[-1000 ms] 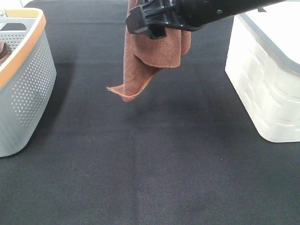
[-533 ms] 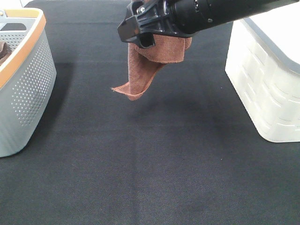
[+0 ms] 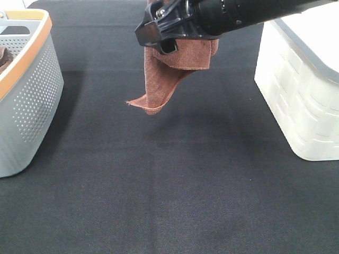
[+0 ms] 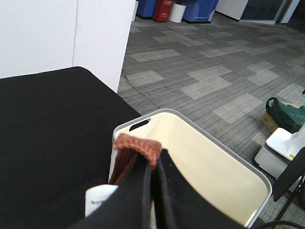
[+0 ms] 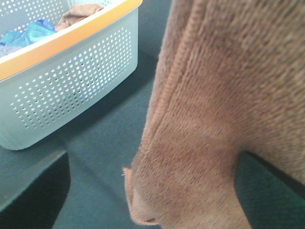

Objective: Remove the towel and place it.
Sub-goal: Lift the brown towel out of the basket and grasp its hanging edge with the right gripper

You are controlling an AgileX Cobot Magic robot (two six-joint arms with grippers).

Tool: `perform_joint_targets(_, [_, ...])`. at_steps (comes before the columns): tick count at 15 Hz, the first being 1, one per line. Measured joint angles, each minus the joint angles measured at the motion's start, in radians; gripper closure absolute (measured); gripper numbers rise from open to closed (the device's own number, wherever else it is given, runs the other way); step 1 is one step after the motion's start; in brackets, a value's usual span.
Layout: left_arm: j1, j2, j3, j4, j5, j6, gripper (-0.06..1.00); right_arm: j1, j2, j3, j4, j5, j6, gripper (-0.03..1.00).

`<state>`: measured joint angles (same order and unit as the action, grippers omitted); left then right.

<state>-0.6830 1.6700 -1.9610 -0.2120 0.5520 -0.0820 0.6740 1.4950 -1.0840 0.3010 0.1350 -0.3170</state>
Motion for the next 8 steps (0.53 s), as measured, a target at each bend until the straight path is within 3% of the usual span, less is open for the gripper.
perform_joint_targets(8, [0.000,0.000,0.000,-0.003,0.003,0.012,0.94,0.000,0.096,-0.002,-0.052,-0.027,0.000,0.09])
